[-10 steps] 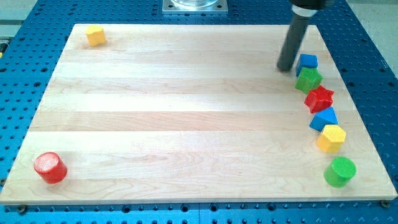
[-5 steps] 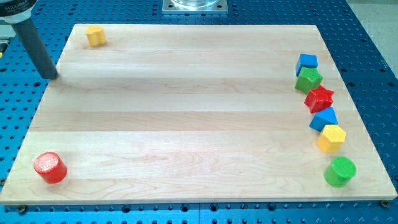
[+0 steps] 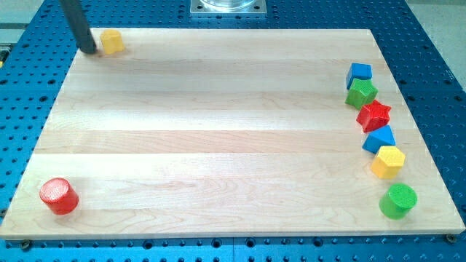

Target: Add the heart into the vertical line of blocks

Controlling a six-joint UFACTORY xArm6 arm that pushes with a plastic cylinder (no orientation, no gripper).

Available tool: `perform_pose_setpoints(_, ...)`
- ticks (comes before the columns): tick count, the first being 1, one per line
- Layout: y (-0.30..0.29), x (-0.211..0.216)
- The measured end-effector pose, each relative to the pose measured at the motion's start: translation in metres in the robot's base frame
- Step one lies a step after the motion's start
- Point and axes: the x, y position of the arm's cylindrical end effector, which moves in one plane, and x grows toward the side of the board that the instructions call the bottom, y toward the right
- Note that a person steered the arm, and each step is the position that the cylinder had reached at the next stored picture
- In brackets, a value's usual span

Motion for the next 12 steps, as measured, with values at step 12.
perform_pose_setpoints(12, 0.245, 0.010)
